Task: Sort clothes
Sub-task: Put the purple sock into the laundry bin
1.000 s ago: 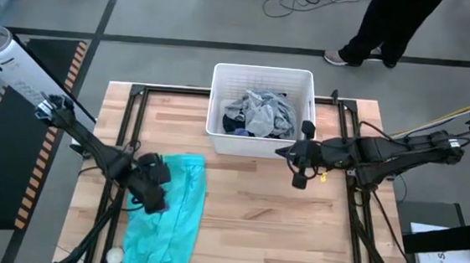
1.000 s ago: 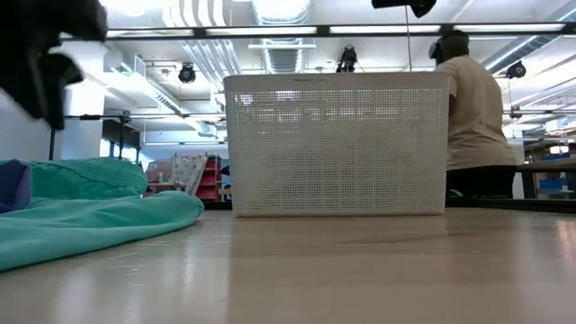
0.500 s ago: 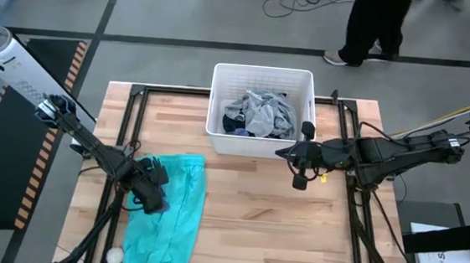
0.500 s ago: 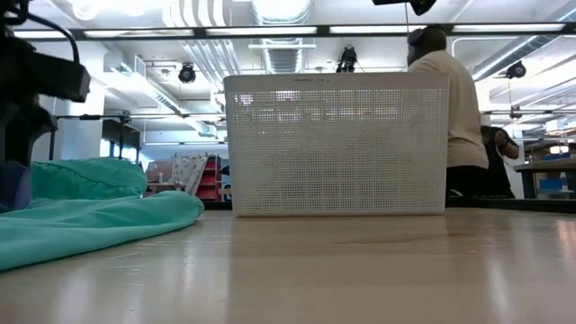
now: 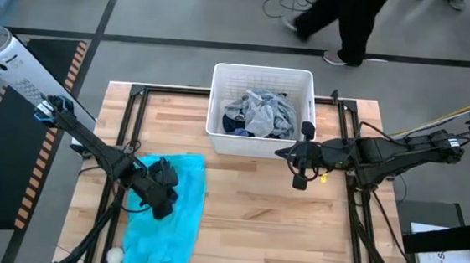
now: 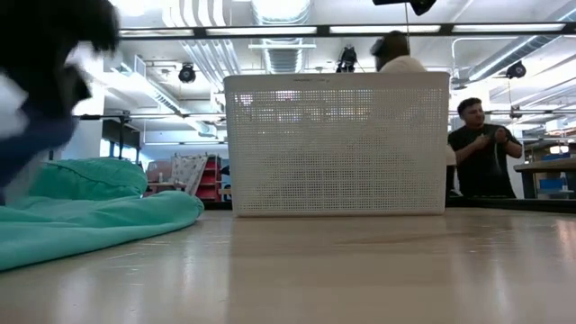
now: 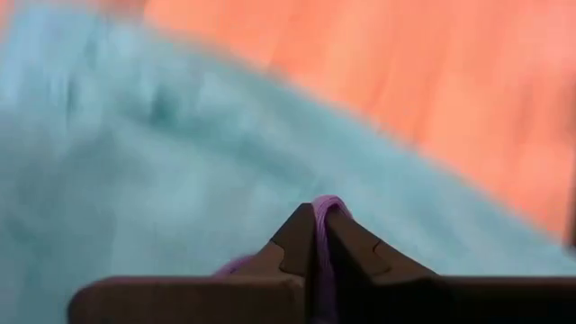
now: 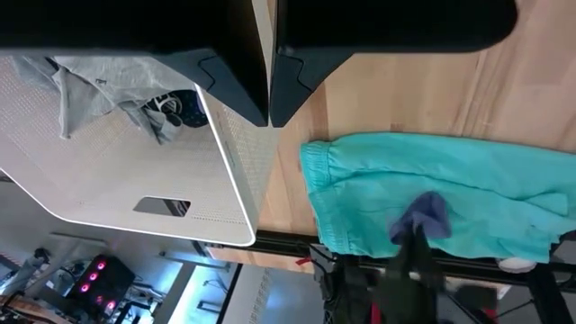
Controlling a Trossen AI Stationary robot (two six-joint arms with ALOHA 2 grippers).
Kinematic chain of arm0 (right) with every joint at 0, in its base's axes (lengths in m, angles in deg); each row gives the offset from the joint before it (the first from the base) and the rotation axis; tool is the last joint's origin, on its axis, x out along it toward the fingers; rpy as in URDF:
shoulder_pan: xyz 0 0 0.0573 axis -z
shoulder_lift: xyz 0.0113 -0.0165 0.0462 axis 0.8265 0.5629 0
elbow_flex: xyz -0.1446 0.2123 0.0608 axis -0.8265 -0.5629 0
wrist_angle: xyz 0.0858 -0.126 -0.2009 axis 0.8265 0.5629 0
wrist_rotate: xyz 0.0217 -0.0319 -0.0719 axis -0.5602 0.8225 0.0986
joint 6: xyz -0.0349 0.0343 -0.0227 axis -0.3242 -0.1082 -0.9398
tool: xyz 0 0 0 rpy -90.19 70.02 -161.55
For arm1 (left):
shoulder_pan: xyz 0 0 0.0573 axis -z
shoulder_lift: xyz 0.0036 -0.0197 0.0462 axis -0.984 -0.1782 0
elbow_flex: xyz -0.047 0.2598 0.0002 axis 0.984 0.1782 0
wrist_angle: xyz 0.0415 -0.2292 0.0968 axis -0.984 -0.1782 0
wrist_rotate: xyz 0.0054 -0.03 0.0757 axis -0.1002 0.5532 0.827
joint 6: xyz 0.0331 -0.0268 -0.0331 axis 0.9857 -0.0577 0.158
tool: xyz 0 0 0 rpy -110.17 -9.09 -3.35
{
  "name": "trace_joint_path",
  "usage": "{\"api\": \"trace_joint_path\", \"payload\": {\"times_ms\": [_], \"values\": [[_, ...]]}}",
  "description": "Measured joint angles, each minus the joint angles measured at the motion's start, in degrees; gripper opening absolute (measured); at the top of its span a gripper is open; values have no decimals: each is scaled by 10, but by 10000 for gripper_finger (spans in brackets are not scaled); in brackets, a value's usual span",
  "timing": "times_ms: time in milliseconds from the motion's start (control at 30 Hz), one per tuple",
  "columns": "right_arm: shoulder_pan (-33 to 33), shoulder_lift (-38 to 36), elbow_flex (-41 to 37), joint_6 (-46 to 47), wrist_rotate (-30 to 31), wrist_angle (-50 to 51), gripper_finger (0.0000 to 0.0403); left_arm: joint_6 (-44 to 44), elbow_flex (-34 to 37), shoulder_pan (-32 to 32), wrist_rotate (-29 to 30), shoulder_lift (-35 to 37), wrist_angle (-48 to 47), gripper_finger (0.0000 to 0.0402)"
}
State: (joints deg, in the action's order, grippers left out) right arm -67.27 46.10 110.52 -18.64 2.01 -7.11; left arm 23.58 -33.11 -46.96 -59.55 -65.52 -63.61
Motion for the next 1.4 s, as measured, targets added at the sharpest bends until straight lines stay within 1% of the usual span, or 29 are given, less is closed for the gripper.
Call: {"api": "trace_joint_path", "payload": {"times_ms": [133, 200, 267, 367, 400, 433, 467, 533, 633, 767, 867, 967, 1067, 1167, 1300, 1400], "values": [[0, 0, 0, 0, 0, 0, 0, 79, -97, -13, 74, 0, -26, 2], [0, 0, 0, -2, 0, 0, 0, 128, -148, -27, 126, 0, -39, 1], [0, 0, 0, -4, 0, 0, 0, 193, -193, -43, 186, 0, -36, 1], [0, 0, 0, -5, 0, 0, 0, 325, -237, -65, 286, 1, 9, 1], [0, 0, 0, -5, 0, 0, 0, 373, -246, -76, 306, 1, 36, 1], [0, 0, 0, -6, 0, 0, 0, 420, -253, -91, 312, 1, 69, 1], [0, 0, 0, -8, 0, 0, 0, 467, -258, -109, 308, 1, 101, 1], [0, 0, 0, -10, 0, 0, 0, 540, -267, -149, 268, 1, 167, 1], [0, 0, 0, -15, 0, 0, 0, 609, -275, -224, 168, -4, 238, 0], [0, 0, 0, -17, 0, 0, 0, 635, -303, -346, 37, -33, 262, 0], [0, 0, 1, -19, 0, 0, 0, 636, -336, -434, -55, -81, 264, 0], [0, 0, 1, -20, 0, 0, 0, 631, -380, -496, -130, -142, 241, 0], [0, 0, 1, -19, 0, 0, 0, 625, -441, -537, -166, -207, 164, 0], [0, 0, 1, -19, 0, 0, 0, 638, -506, -551, -181, -270, 53, 0], [0, 0, 1, -19, 0, 1, 0, 677, -586, -551, -171, -338, -93, 0], [0, 0, 1, -15, 0, 1, 0, 688, -632, -551, -137, -373, -159, 0]]}}
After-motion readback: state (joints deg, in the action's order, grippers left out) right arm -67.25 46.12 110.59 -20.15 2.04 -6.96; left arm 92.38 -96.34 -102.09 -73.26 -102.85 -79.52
